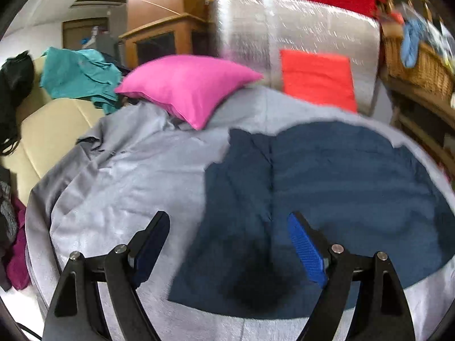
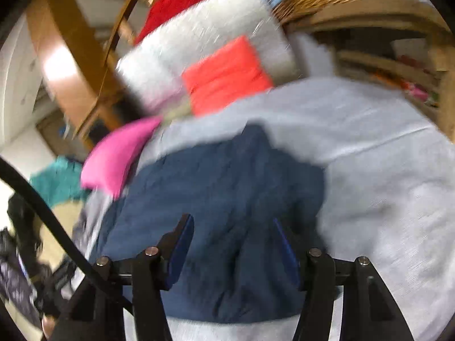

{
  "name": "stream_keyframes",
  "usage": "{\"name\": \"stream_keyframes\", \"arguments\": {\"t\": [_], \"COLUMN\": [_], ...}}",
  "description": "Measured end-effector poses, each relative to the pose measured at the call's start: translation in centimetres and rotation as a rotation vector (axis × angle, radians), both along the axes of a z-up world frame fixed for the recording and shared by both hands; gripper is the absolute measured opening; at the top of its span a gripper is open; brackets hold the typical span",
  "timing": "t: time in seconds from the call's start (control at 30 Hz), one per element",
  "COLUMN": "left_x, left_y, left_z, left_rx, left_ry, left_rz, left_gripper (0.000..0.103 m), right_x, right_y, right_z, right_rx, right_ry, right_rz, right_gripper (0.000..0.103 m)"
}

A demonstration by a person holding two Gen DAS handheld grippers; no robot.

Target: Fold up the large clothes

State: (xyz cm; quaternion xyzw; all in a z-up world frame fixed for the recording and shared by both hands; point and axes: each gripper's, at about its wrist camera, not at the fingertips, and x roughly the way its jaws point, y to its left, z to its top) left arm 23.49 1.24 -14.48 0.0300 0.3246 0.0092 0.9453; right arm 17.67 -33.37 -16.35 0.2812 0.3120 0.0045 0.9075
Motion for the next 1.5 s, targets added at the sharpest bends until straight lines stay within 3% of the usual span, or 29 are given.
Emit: {"name": "stream_keyframes", "arguments": {"t": [0.1, 0.17, 0.4, 0.43, 0.57, 1.33, 1.5], "left_x": [1.6, 1.7, 1.4, 1.3, 1.3, 1.1, 0.8], "left_y": [-1.7, -2.4, -2.6, -2.7, -2.5, -2.3, -2.4], "left_z": [-2.7, -3.6, -3.4, -3.4, -3.7, -4.2, -3.9], "left_rx": [0.071, 0.089, 0.085, 0.087, 0.088, 0.089, 0.094], "left_ry": [0.144, 0.169, 0.156, 0.154, 0.143, 0.11, 0.13], "left_rz": [-0.033, -0.029, -0.019, -0.019, -0.019, -0.027, -0.014], "left_gripper": [0.085, 0.086, 0.086, 0.086, 0.088, 0.09, 0.09], "right_x": [1.7, 2.2, -0.1, 0.0, 2.5, 2.9, 2.4], "right_y": [2.6, 3.8, 5.3, 5.8, 7.2, 7.4, 7.4], "right_z": [-2.5, -3.5, -0.3, -0.4, -3.8, -4.0, -3.6], "right_rx": [-0.024, -0.08, -0.123, -0.141, -0.143, -0.159, -0.147], "right_ry": [0.164, 0.217, 0.04, 0.041, 0.209, 0.224, 0.228], "right_rz": [0.09, 0.101, 0.141, 0.158, 0.202, 0.2, 0.199], "right_gripper": [0.059, 0.059, 0.058, 0.058, 0.058, 0.059, 0.063]}}
